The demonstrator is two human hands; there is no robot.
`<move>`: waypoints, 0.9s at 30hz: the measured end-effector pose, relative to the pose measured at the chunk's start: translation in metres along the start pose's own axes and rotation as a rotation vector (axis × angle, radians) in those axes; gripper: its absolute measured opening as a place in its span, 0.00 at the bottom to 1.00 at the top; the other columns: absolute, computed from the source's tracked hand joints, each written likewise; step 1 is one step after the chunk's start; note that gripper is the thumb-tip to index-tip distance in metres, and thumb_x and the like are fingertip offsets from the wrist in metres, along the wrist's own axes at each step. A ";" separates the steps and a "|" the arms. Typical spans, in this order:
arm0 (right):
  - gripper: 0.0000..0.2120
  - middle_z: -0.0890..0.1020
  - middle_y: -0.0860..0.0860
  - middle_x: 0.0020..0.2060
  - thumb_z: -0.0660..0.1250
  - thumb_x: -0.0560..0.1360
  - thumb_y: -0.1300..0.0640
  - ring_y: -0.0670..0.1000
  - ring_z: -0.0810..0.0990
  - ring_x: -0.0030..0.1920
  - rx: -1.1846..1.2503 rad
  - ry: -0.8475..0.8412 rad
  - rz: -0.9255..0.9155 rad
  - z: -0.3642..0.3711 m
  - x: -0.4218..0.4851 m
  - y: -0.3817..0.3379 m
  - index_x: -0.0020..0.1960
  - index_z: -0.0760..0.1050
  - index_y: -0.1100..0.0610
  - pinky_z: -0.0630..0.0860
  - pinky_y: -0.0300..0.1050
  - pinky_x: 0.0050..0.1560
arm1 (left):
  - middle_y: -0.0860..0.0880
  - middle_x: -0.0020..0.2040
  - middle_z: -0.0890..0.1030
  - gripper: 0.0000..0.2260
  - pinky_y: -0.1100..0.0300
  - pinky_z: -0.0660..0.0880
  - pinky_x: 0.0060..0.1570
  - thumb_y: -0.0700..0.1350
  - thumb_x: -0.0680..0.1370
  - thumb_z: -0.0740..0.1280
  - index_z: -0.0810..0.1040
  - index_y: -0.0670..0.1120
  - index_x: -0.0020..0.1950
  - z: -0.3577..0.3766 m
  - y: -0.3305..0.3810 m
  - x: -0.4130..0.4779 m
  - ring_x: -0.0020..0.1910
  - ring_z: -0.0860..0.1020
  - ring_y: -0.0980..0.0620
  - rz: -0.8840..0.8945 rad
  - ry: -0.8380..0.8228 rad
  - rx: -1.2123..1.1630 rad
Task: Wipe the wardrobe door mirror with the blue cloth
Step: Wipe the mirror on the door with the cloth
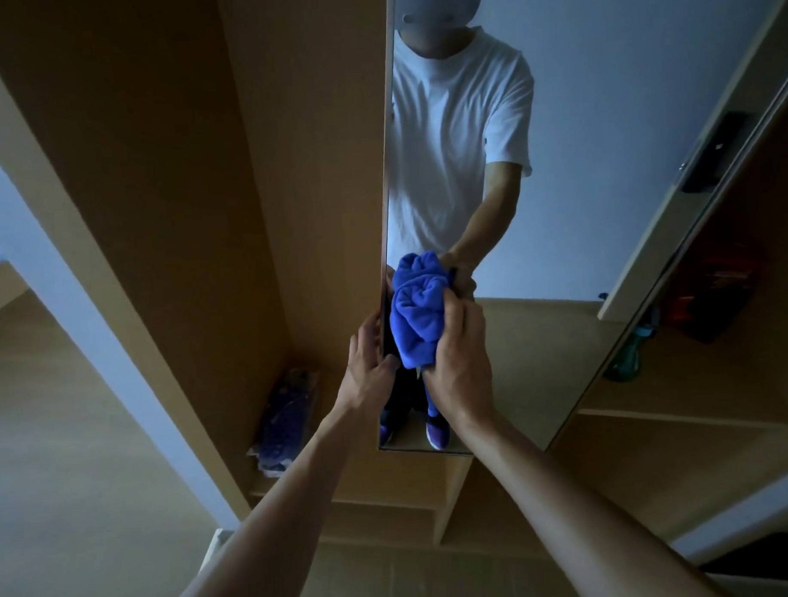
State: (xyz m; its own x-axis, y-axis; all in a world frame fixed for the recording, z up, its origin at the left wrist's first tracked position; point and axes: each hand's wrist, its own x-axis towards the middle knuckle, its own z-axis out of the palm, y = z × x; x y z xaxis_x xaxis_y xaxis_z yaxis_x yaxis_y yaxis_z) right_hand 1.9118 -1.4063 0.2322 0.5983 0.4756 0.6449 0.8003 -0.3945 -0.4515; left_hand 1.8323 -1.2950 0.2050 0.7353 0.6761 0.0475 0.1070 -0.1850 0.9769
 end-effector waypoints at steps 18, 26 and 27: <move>0.32 0.77 0.58 0.56 0.74 0.68 0.62 0.59 0.76 0.51 -0.470 -0.182 -0.447 -0.011 0.015 0.010 0.71 0.74 0.56 0.73 0.54 0.50 | 0.48 0.67 0.79 0.26 0.56 0.80 0.58 0.28 0.79 0.58 0.71 0.51 0.72 -0.020 -0.038 0.010 0.65 0.79 0.50 -0.016 -0.192 -0.150; 0.27 0.77 0.60 0.60 0.68 0.73 0.59 0.61 0.76 0.50 -0.496 -0.223 -0.479 0.020 -0.015 0.031 0.72 0.72 0.55 0.74 0.56 0.50 | 0.58 0.56 0.83 0.20 0.64 0.78 0.52 0.46 0.74 0.59 0.78 0.65 0.60 -0.022 -0.035 0.020 0.58 0.81 0.57 -0.117 -0.142 -0.178; 0.28 0.77 0.60 0.60 0.66 0.72 0.56 0.61 0.76 0.50 -0.513 -0.250 -0.487 0.025 -0.020 0.035 0.72 0.72 0.55 0.74 0.56 0.51 | 0.59 0.56 0.83 0.19 0.64 0.78 0.52 0.47 0.75 0.59 0.78 0.67 0.59 -0.022 -0.036 0.021 0.58 0.81 0.58 -0.120 -0.134 -0.180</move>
State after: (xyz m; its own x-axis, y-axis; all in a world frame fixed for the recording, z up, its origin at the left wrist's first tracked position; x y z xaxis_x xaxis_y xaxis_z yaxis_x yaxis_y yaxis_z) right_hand 1.9285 -1.4100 0.1886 0.2216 0.8301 0.5117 0.8943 -0.3822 0.2326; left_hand 1.8289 -1.2587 0.1755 0.8078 0.5830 -0.0871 0.0864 0.0290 0.9958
